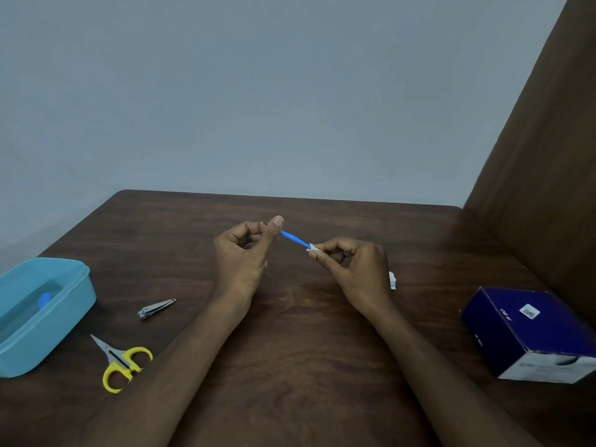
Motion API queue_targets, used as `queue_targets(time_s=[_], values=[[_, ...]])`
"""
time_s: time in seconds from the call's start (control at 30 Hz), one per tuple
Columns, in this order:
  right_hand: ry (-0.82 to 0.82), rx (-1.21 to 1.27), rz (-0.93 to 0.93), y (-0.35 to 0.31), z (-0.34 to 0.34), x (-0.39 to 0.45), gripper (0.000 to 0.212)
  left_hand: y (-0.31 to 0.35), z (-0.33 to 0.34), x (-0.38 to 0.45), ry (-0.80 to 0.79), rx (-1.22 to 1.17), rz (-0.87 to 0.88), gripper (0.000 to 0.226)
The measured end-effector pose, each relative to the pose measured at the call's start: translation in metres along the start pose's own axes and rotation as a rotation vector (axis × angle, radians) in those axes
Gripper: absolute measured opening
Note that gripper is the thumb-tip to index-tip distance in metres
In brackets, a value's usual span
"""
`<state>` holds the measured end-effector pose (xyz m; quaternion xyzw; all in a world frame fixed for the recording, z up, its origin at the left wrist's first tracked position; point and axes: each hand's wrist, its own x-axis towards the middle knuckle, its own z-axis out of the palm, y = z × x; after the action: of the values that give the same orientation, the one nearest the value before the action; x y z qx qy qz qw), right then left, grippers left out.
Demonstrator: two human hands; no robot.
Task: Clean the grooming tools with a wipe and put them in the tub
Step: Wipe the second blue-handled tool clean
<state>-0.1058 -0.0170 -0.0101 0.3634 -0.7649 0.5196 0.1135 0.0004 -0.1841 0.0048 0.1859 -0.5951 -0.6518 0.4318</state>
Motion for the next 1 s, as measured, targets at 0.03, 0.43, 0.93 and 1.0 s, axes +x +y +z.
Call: queue_targets(time_s=[0.03,0.43,0.93,1.0], values=[[-0.005,0.010,-0.003,0.0002,0.0006,0.0000,0.009,-0.0004,-0.0005,0.0008,0.002,-0.008,-0.012,0.026],[-0.030,0.201,0.096,-0.0020,0.0018,0.0018,0.004,-0.0029,-0.0022,0.0013,-0.109,-0.075,-0.035,0.008],[-0.067,0.028,-0.029,-0.0056,0.0030,-0.0025,0.009,-0.0002,-0.0009,-0.0055,-0.162,0.058,0.078,0.024],[-0.054,0.031,-0.007,-0.0058,0.0023,-0.0024,0.009,0.0005,-0.0006,-0.0054,-0.178,0.053,0.076,0.011]])
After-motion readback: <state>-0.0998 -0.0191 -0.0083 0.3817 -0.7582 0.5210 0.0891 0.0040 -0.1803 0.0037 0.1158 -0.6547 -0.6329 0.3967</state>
